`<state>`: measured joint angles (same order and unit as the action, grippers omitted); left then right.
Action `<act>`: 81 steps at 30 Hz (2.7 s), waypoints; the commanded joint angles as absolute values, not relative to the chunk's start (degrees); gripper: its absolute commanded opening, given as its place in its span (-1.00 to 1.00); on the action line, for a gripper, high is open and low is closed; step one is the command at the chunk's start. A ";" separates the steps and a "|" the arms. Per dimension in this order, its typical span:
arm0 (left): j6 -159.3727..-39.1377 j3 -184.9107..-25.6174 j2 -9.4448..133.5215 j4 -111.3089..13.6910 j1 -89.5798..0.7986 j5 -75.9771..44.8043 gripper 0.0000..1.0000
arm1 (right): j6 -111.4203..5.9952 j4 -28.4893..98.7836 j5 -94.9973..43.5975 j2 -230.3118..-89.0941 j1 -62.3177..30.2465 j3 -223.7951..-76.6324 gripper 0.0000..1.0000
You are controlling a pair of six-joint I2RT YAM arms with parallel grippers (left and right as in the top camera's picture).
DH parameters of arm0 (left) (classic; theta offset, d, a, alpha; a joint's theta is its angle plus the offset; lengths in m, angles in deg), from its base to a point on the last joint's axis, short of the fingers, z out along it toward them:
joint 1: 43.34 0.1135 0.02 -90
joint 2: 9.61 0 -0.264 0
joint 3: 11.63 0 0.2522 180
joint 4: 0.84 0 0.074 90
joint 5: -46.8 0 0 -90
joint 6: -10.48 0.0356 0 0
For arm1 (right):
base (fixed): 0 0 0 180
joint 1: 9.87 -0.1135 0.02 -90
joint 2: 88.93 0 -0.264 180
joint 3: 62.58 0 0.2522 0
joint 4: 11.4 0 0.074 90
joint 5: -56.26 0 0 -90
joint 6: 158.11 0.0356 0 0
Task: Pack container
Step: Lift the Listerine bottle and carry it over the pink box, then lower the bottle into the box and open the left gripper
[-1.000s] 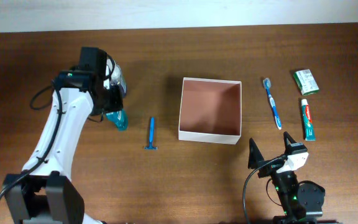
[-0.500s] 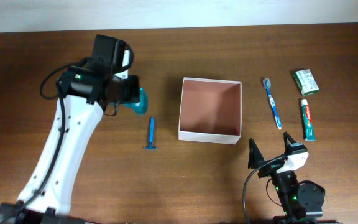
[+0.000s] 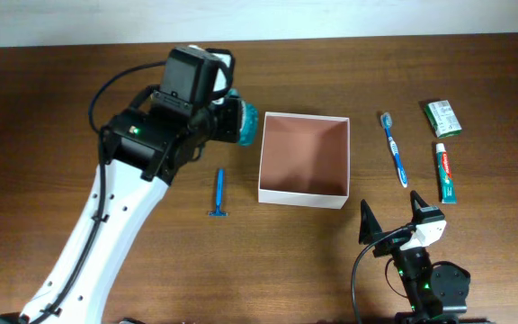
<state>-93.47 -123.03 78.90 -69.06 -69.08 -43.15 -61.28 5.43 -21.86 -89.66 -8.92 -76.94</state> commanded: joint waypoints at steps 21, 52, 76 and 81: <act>-92.97 -124.87 89.72 -54.31 -76.25 -43.26 -0.65 | -61.70 5.80 -21.97 -89.14 -9.49 -76.65 0.97; -92.97 -124.87 101.09 -53.06 -76.25 -47.56 -0.64 | -61.72 5.80 -21.97 -89.14 -9.49 -76.65 0.97; -92.93 -124.87 103.95 -53.21 -76.77 -47.56 -0.63 | -61.70 5.80 -21.97 -89.14 -9.49 -76.65 0.97; -92.93 -124.87 103.95 -53.19 -77.69 -47.63 -0.45 | -61.70 5.80 -21.97 -89.14 -9.49 -76.65 0.97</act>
<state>-93.45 -123.08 104.26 -53.98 -76.77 -46.91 -61.26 5.43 -21.86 -89.66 -8.92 -76.94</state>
